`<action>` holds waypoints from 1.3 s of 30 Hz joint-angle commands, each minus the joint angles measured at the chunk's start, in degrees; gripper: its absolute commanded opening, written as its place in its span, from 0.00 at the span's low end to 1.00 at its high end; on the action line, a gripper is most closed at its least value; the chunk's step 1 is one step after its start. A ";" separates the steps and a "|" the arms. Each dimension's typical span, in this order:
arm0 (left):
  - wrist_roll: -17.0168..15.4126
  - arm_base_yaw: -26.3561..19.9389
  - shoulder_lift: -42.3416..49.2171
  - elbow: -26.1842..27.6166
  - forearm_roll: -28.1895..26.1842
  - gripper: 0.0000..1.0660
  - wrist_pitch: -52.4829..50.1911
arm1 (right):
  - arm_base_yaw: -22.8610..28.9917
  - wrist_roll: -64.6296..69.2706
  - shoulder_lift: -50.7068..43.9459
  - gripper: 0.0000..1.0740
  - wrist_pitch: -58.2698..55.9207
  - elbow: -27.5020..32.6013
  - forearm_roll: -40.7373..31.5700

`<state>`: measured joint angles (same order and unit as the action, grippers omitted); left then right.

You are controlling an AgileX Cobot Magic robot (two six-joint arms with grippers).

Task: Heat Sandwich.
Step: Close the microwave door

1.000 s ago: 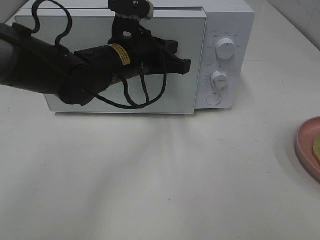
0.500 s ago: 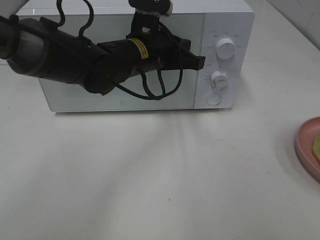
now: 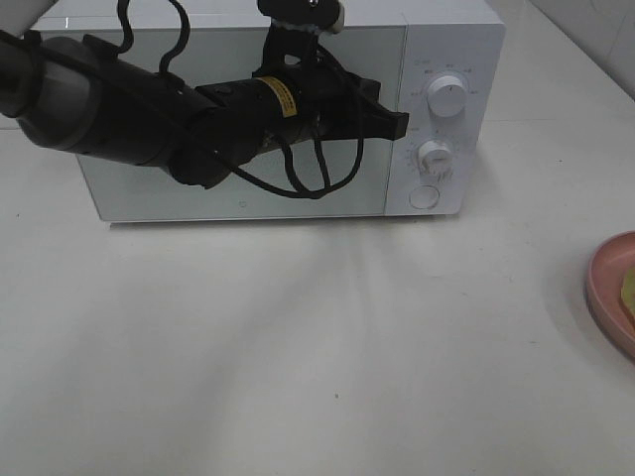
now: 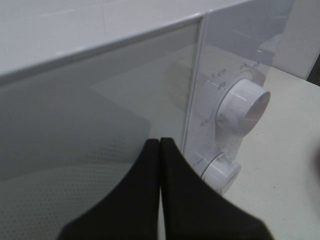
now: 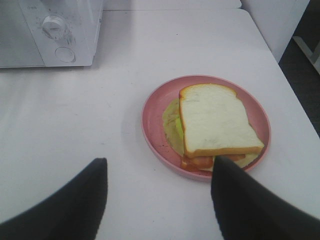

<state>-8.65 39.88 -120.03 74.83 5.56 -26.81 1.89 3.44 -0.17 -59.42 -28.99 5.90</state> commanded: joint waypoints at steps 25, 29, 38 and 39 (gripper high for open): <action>-0.40 0.52 7.73 -8.77 -2.46 0.00 1.38 | -0.34 -0.46 -1.60 0.55 0.69 0.00 0.29; -0.46 0.52 10.60 -11.06 -2.46 0.00 3.04 | -0.34 -0.46 -1.60 0.55 0.69 0.00 0.29; -0.46 0.52 16.62 -12.03 -2.81 0.68 19.37 | -0.34 -0.46 -1.60 0.55 0.69 0.00 0.29; -0.46 0.52 16.62 -12.03 -2.81 0.68 19.37 | -0.34 -0.46 -1.60 0.55 0.69 0.00 0.29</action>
<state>-8.82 40.34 -104.11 62.80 3.09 -8.48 1.89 3.44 -0.17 -59.42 -28.99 5.90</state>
